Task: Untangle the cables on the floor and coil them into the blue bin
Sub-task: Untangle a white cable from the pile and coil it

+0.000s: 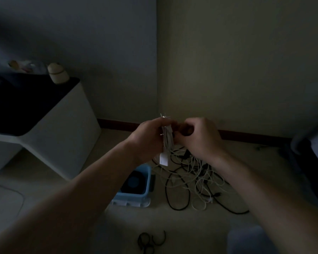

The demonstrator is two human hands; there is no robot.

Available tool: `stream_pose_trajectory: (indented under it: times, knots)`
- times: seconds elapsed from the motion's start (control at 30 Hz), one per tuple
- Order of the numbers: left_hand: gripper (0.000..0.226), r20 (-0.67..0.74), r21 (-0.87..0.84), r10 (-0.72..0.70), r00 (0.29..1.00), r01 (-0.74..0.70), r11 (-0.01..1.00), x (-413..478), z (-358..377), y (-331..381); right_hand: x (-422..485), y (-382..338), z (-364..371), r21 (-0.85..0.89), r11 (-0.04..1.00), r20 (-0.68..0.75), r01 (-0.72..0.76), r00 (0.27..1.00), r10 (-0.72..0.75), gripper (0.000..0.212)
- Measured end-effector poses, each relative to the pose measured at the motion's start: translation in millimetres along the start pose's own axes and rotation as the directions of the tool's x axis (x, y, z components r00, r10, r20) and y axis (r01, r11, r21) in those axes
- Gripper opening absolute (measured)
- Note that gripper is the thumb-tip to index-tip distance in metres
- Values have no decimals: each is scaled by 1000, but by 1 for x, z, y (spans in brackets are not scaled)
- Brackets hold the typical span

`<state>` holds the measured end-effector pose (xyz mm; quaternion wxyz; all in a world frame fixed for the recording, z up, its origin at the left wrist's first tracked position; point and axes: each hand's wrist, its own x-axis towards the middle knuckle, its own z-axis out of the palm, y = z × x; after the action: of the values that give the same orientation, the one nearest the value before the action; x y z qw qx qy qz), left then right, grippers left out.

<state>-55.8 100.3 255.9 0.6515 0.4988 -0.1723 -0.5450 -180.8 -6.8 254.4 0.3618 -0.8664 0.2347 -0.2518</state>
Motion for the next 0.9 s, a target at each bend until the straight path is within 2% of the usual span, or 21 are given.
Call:
stream_pose_trajectory:
  times: [0.13, 0.27, 0.5, 0.6, 0.7, 0.8, 0.9]
  knots:
    - [68, -4, 5, 3, 1000, -3, 1000, -3, -1, 2, 2, 5, -6, 110, 994, 76, -20, 997, 12, 23]
    - [65, -12, 14, -9, 1000, 10, 1000, -8, -1, 2, 1, 6, -13, 145, 989, 117, -42, 993, 25, 12]
    - [66, 52, 34, -2, 999, 0, 999, -16, 10, -1, -4, 2, -11, 179, 983, 152, -41, 988, 13, 21]
    - [63, 71, 20, -4, 997, 3, 1000, -18, 11, -1, -5, 1, -14, 221, 973, 210, -70, 978, 23, 22]
    - [58, 64, 9, -13, 998, 13, 1000, -18, 12, -3, -6, 3, -14, 256, 953, 341, -161, 938, 67, 24]
    - [37, 81, -3, -35, 996, 36, 999, -16, 12, -5, -6, 5, -14, 278, 917, 469, -284, 874, 129, 27]
    - [51, 97, -33, -47, 994, 50, 998, -15, 13, -7, -5, 2, -19, 316, 841, 518, -438, 823, 234, 33]
